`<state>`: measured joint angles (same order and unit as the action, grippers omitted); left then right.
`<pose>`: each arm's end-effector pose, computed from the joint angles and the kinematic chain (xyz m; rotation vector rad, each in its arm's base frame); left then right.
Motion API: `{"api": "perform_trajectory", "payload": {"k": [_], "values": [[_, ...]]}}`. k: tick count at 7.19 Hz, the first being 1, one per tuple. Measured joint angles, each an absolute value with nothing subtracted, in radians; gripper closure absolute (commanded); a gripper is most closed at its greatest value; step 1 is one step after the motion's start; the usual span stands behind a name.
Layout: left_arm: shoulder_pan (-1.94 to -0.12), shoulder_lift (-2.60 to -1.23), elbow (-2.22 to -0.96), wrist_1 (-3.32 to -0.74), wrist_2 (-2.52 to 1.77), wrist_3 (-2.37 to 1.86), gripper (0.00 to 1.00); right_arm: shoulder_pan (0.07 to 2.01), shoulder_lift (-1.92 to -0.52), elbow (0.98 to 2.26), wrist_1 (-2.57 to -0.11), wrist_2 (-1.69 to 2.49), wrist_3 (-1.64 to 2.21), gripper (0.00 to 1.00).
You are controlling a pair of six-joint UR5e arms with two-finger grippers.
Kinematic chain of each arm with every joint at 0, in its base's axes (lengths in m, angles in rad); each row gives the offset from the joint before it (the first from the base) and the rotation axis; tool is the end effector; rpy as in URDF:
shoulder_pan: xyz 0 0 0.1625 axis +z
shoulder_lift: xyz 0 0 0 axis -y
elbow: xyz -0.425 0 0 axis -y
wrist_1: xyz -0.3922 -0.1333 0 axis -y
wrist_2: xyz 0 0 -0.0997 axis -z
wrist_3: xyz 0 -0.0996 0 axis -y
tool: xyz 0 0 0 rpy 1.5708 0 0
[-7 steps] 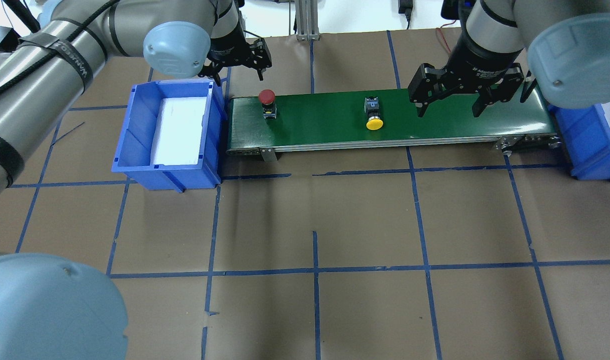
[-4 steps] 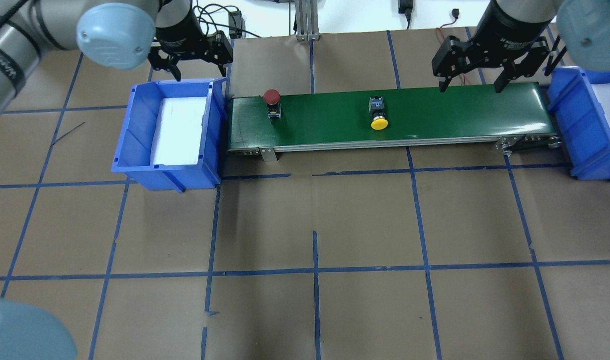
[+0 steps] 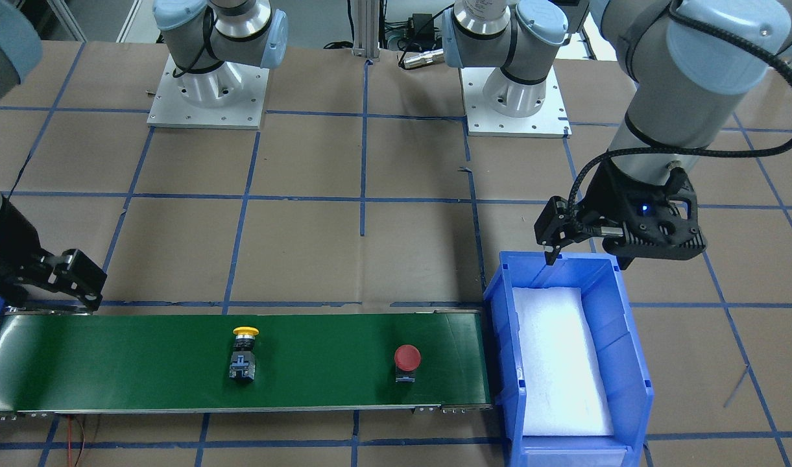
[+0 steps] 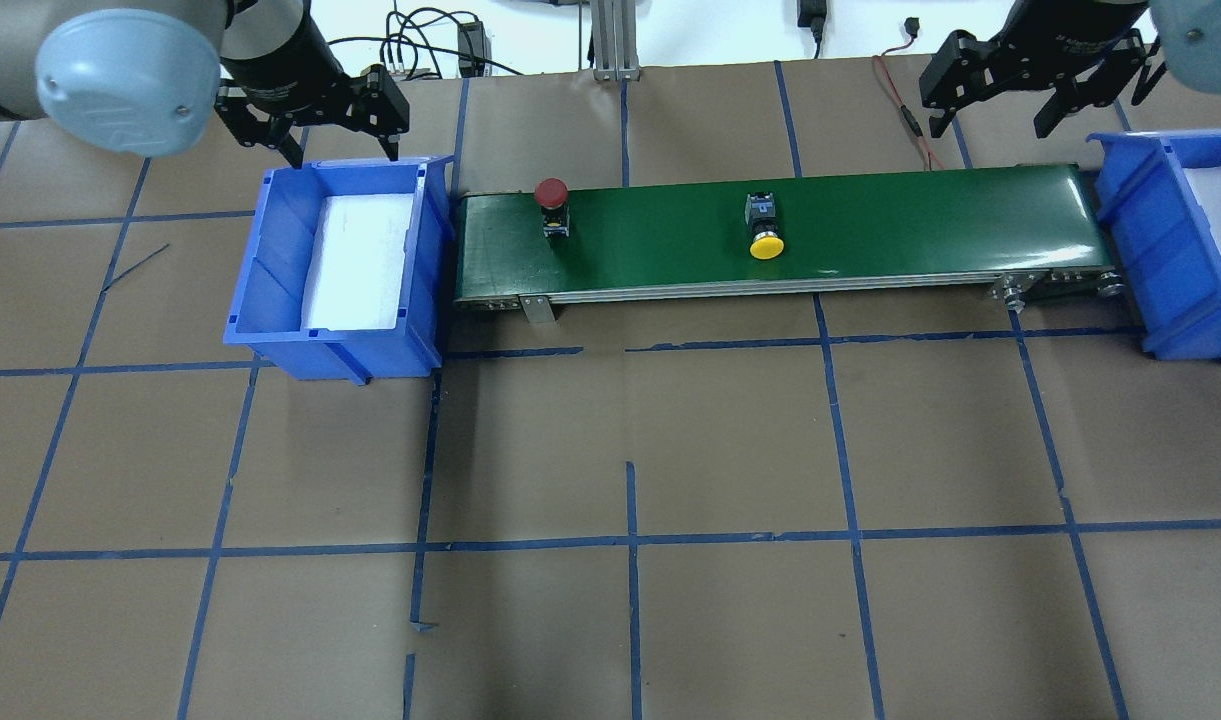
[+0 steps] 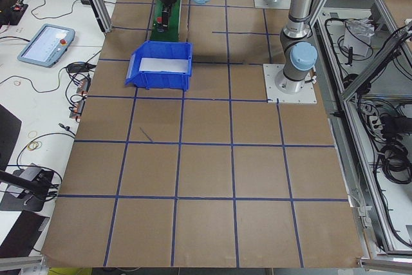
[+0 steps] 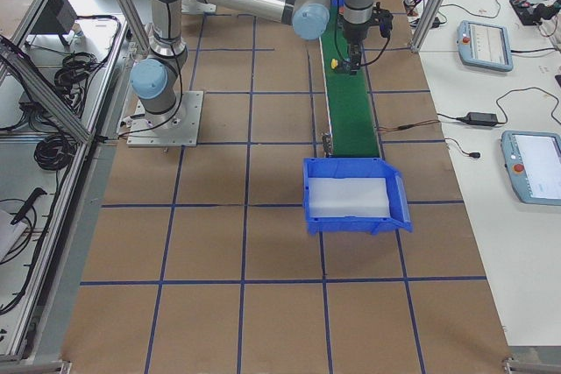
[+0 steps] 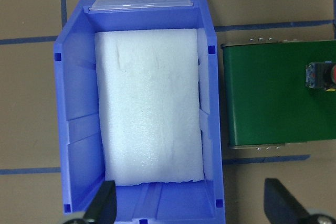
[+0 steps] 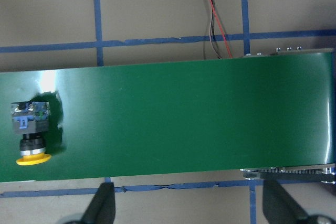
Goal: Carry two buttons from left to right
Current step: 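Raise the left gripper away while the right gripper moves toward the belt's far end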
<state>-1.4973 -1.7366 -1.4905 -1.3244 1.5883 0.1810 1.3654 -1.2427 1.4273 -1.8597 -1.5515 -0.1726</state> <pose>-0.0890 -0.5834 0.4658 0.1641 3.0899 -0.2440 0.0035 -0.6463 0.4042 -0.0499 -3.1361 0.1665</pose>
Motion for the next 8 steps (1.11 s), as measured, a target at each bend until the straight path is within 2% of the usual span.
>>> {"api": "perform_trajectory", "payload": {"k": [4, 8], "values": [[-1.483, -1.634, -1.493, -1.436, 1.584, 0.217, 0.00, 1.358, -1.141, 1.551, -2.158, -1.541, -0.255, 0.00], [-1.484, -1.581, -1.492, -1.536, 1.578, 0.210, 0.00, 1.353, -1.094, 1.538, -2.179, -1.565, -0.274, 0.00]]}}
